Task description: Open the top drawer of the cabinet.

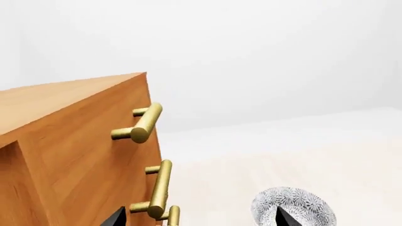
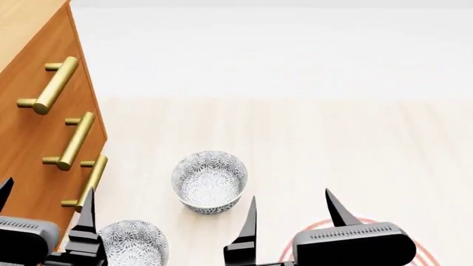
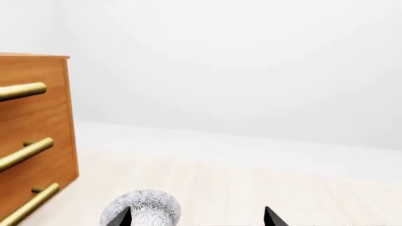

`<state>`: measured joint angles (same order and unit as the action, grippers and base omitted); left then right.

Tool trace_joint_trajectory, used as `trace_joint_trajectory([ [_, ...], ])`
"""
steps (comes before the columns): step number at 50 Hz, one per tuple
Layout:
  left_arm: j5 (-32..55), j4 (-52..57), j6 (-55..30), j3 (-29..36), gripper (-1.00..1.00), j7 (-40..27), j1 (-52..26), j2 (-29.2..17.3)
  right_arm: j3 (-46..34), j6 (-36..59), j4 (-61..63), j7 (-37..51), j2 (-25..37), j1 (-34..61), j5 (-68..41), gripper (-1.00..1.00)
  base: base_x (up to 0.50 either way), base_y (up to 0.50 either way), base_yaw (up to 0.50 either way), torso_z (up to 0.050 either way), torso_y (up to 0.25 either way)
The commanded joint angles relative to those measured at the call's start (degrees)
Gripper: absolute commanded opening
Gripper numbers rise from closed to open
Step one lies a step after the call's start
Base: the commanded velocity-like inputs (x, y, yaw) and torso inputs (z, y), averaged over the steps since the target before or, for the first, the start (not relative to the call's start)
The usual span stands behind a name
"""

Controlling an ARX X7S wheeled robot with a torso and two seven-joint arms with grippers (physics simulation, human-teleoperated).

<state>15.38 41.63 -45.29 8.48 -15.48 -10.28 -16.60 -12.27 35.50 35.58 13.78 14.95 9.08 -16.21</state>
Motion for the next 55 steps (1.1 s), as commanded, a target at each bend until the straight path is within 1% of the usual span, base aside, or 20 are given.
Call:
trace_joint_trajectory([
  [1, -31.14, -0.05, -2.58, 25.00, 1.00, -8.14, -5.01, -12.82, 0.09, -1.44, -0.96, -0.23, 0.09, -0.43, -0.62, 1.00, 0.00, 0.00, 0.00, 0.000, 0.000],
  [2, -39.04, -0.85, -8.29, 33.12, 1.00, -5.70, -8.31, -15.27, -0.02, -1.72, -1.19, -0.20, 0.14, -0.55, -0.45, 1.00, 0.00, 0.00, 0.00, 0.000, 0.000],
  [3, -41.49, -1.04, -10.98, 36.53, 1.00, -3.74, -9.75, -16.14, 0.01, -1.52, -1.04, -0.13, 0.17, -0.49, -0.55, 1.00, 0.00, 0.00, 0.00, 0.000, 0.000],
  [4, -50.08, -2.15, -16.00, 44.48, 1.00, -1.56, -13.07, -18.33, -0.14, -1.59, -0.85, 0.07, 0.32, -0.61, -0.21, 1.00, 0.00, 0.00, 0.00, 0.000, 0.000],
  [6, -52.04, -1.18, -16.98, 46.65, 1.00, 0.28, -14.19, -19.32, -0.11, -1.57, -0.77, 0.15, 0.38, -0.60, -0.29, 1.00, 0.00, 0.00, 0.00, 0.000, 0.000],
  [7, -54.26, -1.06, -17.49, 48.44, 1.00, 0.76, -15.12, -20.06, -0.11, -1.57, -0.77, 0.15, 0.38, -0.60, -0.29, 1.00, 0.00, 0.00, 0.00, 0.000, 0.000],
  [8, -56.86, -1.02, -18.49, 51.23, 1.00, 2.63, -16.24, -21.25, -0.16, -1.66, -1.01, 0.13, 0.36, -0.55, -0.31, 1.00, 0.00, 0.00, 0.00, 0.000, 0.000],
  [11, -58.53, -0.42, -18.96, 53.16, 1.00, 4.78, -17.28, -22.74, -0.60, -2.02, -1.29, 0.10, 0.37, -0.59, -0.12, 1.00, 0.00, 0.00, 0.00, 0.000, 0.000],
  [16, -57.66, -0.30, -18.68, 51.72, 1.00, 5.38, -18.01, -23.78, -0.96, -1.88, -1.33, 0.37, 0.36, -0.29, -0.03, 1.00, 0.00, 0.00, 0.00, 0.000, 0.000],
  [24, -57.52, -1.35, -17.99, 51.84, 1.00, 4.96, -17.74, -23.68, -1.41, -2.80, -1.99, 0.39, 0.61, -0.58, 0.21, 1.00, 0.00, 0.00, 0.00, 0.000, 0.000],
  [33, -56.28, -2.37, -17.89, 50.40, 1.00, 5.50, -18.73, -23.01, -1.31, -4.36, -3.72, 0.12, 0.76, -0.72, 0.08, 1.00, 0.00, 0.00, 0.00, 0.000, 0.000],
  [36, -55.83, -3.17, -17.83, 50.10, 1.00, 6.78, -20.50, -22.48, -1.10, -4.87, -4.35, 0.00, 0.80, -0.70, -0.11, 1.00, 0.00, 0.00, 0.00, 0.000, 0.000],
  [43, -54.63, -8.20, -17.52, 49.76, 1.00, 10.62, -27.40, -19.83, -0.78, -5.71, -4.84, 0.13, 1.06, -1.15, -0.20, 1.00, 0.00, 0.00, 0.00, 0.000, 0.000],
  [46, -53.71, -10.69, -16.80, 49.42, 1.00, 11.23, -29.14, -18.99, -0.55, -5.57, -4.58, 0.32, 1.20, -1.23, -0.39, 1.00, 0.00, 0.00, 0.00, 0.000, 0.000],
  [52, -51.45, -18.98, -14.58, 48.43, 1.00, 11.98, -34.04, -16.53, -0.84, -6.26, -5.30, 0.42, 1.28, -1.24, -0.09, 1.00, 0.00, 0.00, 0.00, 0.000, 0.000],
  [55, -50.83, -20.36, -13.95, 48.23, 1.00, 12.19, -34.68, -16.23, -0.86, -6.27, -5.27, 0.50, 1.37, -1.20, -0.12, 1.00, 0.00, 0.00, 0.00, 0.000, 0.000],
])
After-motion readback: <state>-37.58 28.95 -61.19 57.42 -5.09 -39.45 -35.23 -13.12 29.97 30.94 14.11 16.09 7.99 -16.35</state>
